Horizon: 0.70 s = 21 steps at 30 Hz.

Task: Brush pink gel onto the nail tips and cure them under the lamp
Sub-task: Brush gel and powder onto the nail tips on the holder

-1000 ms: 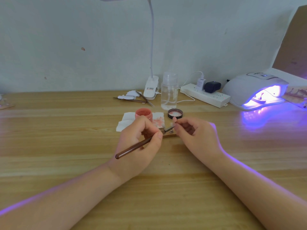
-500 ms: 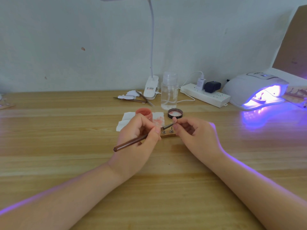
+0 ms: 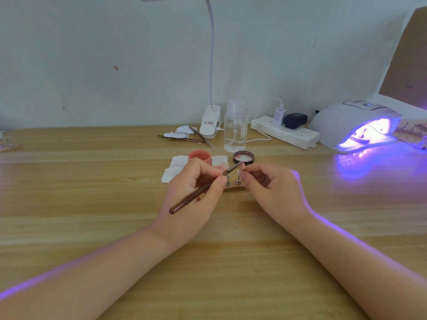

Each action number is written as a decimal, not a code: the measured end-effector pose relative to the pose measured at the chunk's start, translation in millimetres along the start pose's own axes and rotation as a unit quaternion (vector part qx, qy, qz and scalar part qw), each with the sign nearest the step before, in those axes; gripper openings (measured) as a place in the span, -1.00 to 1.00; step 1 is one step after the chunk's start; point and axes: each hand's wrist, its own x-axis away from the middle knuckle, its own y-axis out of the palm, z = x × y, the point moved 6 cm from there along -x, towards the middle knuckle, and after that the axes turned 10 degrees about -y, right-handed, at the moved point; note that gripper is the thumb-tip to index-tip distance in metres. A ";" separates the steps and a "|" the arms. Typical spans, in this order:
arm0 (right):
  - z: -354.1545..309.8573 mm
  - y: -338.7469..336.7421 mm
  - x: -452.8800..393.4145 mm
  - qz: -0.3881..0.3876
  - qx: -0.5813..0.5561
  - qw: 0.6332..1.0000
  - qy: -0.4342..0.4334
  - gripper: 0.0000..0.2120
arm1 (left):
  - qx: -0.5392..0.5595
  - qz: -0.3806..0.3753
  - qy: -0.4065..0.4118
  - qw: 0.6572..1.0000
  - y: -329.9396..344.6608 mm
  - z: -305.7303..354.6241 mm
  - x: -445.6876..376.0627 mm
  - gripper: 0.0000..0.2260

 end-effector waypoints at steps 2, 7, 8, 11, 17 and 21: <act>0.5 0.0 -0.1 0.000 0.001 1.000 0.001 -0.93 | -0.010 0.000 0.015 1.000 -0.1 3.1 2.4 -0.86; 1.4 0.0 0.3 -0.003 -0.004 1.000 0.004 -0.92 | -0.002 0.008 0.018 1.000 -3.3 6.9 2.9 -0.93; 1.1 -0.2 0.6 -0.002 -0.005 1.000 0.001 -0.91 | 0.003 0.016 0.009 1.000 -3.8 5.8 2.0 -0.91; 0.2 -0.2 1.1 -0.001 -0.012 1.000 -0.002 -0.91 | 0.023 0.040 -0.014 0.999 -5.1 0.5 -0.8 -0.81; -0.3 0.7 0.4 -0.001 -0.010 1.000 -0.007 -0.91 | 0.054 0.033 -0.055 0.996 -2.4 -9.0 -3.6 -0.83; 0.7 1.1 -0.2 -0.005 -0.004 1.000 -0.003 -0.92 | 0.043 0.024 -0.030 0.998 -2.8 -3.7 -1.0 -0.82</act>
